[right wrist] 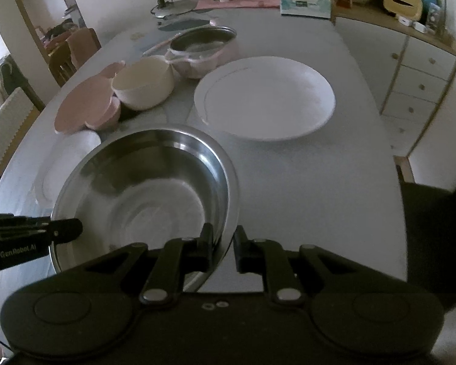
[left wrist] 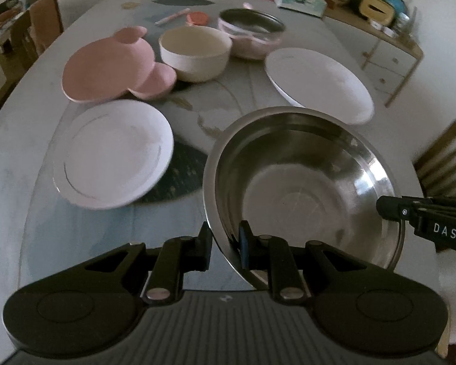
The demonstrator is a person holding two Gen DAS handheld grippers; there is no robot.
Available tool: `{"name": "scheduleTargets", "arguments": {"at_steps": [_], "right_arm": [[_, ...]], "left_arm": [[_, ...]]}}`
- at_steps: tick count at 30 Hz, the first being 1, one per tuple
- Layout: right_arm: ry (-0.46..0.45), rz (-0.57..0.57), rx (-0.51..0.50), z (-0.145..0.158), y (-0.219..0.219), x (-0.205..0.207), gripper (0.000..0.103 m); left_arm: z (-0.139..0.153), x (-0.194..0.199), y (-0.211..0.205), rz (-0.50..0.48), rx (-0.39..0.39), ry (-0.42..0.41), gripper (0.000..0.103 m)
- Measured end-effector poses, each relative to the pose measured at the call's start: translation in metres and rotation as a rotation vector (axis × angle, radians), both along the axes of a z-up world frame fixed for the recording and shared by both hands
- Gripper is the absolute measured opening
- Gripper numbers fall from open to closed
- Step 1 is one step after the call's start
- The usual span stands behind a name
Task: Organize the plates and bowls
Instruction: 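Close both grippers on the steel bowl rim and lift it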
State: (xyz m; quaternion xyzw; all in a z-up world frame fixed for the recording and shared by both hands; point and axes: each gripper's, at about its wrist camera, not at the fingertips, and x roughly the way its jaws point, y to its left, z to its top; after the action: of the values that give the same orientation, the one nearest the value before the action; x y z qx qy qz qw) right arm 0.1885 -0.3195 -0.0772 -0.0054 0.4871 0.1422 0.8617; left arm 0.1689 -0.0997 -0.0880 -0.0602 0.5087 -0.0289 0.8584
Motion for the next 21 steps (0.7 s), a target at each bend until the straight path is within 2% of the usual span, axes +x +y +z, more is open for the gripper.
{"name": "scheduleTargets", "arguments": {"at_steps": [10, 21], "right_arm": [[0.009, -0.109, -0.005, 0.007, -0.019, -0.069, 0.015], [0.031, -0.259, -0.013, -0.001, -0.045, -0.127, 0.015]], "left_arm": [[0.001, -0.049, -0.017, -0.147, -0.008, -0.006, 0.017], [-0.008, -0.073, -0.046, -0.302, -0.006, -0.008, 0.017]]}}
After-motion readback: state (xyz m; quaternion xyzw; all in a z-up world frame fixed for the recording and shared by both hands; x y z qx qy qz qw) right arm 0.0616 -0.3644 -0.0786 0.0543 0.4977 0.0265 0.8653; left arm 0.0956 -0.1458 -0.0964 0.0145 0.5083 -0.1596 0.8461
